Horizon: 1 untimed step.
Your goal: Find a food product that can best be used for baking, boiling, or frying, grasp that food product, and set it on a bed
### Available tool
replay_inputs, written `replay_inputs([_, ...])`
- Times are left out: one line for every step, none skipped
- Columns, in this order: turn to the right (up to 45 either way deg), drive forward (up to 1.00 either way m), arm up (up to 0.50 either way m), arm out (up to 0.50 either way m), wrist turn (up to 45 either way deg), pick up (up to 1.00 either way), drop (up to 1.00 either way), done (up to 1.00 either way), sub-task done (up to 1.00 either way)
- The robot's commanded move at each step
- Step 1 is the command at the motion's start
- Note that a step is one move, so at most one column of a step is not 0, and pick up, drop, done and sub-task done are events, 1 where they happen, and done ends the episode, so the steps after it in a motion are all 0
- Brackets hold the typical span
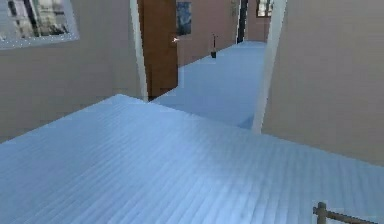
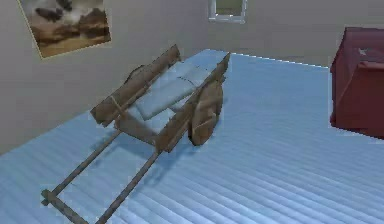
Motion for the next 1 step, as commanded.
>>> replay_inputs([0.0,0.25,0.00,0.00,0.0,0.00,0.00,0.00,0.00])
